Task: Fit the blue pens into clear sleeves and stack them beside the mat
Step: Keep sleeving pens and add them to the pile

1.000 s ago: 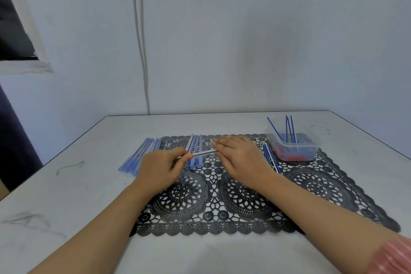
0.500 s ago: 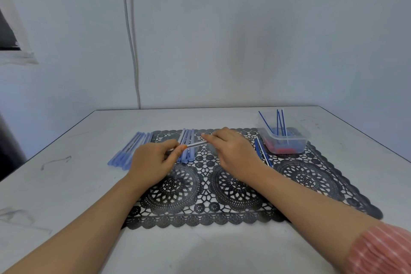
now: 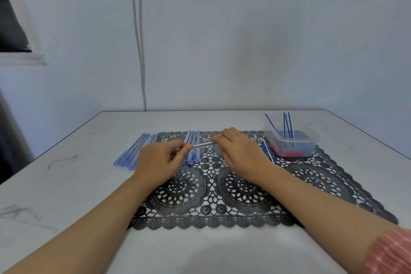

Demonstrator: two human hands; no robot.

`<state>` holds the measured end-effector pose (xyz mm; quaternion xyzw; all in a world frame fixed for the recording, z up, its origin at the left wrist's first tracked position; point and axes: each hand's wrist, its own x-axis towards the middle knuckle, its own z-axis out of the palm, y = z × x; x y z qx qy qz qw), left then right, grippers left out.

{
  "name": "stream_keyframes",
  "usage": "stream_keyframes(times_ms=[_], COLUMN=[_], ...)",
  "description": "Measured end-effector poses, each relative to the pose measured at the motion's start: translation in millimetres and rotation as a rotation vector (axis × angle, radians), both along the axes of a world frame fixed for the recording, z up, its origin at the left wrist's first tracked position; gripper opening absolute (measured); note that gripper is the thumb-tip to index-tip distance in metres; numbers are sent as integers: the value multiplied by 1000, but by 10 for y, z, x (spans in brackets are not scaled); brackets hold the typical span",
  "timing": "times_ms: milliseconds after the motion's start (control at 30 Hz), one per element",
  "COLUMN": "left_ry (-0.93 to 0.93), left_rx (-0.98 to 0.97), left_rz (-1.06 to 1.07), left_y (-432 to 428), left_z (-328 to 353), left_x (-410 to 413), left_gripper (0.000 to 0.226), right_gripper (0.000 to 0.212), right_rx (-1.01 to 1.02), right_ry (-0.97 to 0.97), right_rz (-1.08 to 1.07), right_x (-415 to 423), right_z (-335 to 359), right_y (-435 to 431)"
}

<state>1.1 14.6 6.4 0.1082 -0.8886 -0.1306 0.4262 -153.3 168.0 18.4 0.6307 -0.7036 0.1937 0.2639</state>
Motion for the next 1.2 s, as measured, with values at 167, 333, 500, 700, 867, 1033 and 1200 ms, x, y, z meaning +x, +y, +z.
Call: stream_keyframes(times_ms=[167,333,500,700,867,1033,1200], left_ry=[-2,9,18,15,22,28,26], left_rx=[-4,-21,-30,-35,-36,-24,-39], left_rz=[-11,-9,-9,-21,-12,-27,-20], left_y=[-24,-35,-27,21,24,27,18], left_z=[-4,-16,-12,35,28,29,25], left_x=[-10,-18,-4,7,19,22,16], left_gripper=[39,38,41,28,37,42,46], right_gripper=[36,39,45,44,40,44,46], right_rx=[32,0,-35,-14,-19,-31,-62], right_ry=[2,13,3,4,-20,-38,-53], right_rz=[62,74,95,133,146,132,93], right_x=[-25,-35,-66,-76,-100,-106,-138], right_z=[30,29,15,60,38,41,45], right_y=[41,32,12,34,35,40,38])
